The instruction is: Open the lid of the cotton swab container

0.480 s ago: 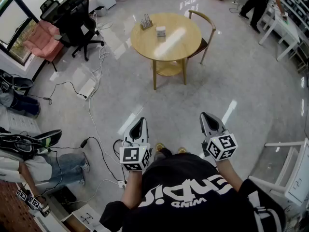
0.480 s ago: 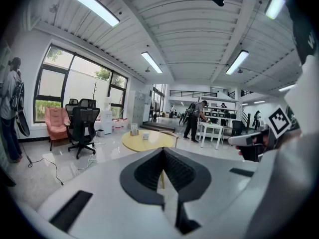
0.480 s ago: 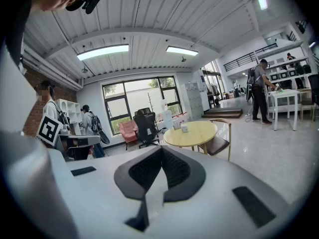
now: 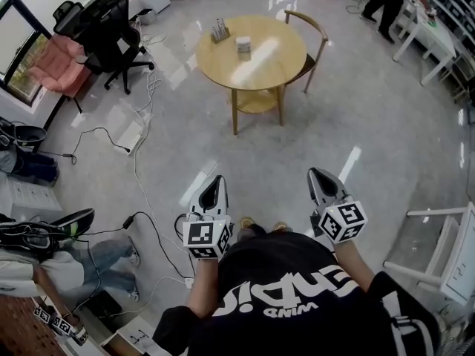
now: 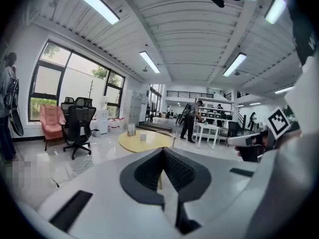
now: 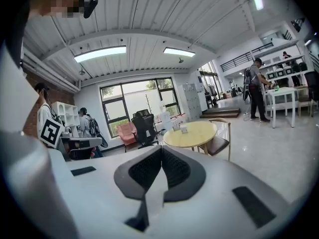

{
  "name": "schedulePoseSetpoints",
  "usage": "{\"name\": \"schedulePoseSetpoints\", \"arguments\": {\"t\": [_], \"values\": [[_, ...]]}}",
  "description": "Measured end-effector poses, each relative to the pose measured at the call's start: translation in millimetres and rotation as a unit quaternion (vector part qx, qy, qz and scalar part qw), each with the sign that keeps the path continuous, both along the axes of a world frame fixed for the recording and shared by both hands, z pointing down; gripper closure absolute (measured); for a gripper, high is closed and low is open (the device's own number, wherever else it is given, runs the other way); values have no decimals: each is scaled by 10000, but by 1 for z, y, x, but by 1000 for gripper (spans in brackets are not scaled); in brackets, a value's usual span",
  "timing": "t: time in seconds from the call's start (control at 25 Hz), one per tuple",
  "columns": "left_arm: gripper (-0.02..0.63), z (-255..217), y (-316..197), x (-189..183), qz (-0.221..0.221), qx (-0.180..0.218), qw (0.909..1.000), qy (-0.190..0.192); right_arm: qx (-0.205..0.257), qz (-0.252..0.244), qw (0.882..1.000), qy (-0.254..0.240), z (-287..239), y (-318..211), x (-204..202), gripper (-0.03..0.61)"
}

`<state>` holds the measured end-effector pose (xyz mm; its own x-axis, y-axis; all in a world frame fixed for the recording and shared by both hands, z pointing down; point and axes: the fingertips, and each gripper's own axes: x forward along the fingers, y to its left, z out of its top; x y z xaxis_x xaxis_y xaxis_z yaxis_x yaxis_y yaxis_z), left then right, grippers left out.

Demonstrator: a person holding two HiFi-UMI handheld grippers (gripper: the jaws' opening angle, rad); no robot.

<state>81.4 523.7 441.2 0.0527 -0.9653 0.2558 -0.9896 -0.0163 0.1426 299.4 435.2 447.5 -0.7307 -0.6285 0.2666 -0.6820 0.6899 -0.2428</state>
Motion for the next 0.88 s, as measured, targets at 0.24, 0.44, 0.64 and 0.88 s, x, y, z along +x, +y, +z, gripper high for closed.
{"name": "schedulePoseSetpoints", "arguments": {"t": [0.24, 0.44, 0.64, 0.88], "values": [[606, 2, -6, -12, 207, 36, 9997, -77, 78, 56, 9999, -62, 1, 0, -13, 577], [606, 5, -15, -22, 411, 100, 9989, -181, 89, 185, 9998, -73, 7, 1, -23, 577], [606, 6, -26, -23, 561, 105, 9983, -123, 97, 310, 9995, 26, 9, -3, -24, 577], [606, 8, -50, -27, 684, 84, 9975, -149, 119, 392, 9991, 57, 10, -25, -30, 577]]}}
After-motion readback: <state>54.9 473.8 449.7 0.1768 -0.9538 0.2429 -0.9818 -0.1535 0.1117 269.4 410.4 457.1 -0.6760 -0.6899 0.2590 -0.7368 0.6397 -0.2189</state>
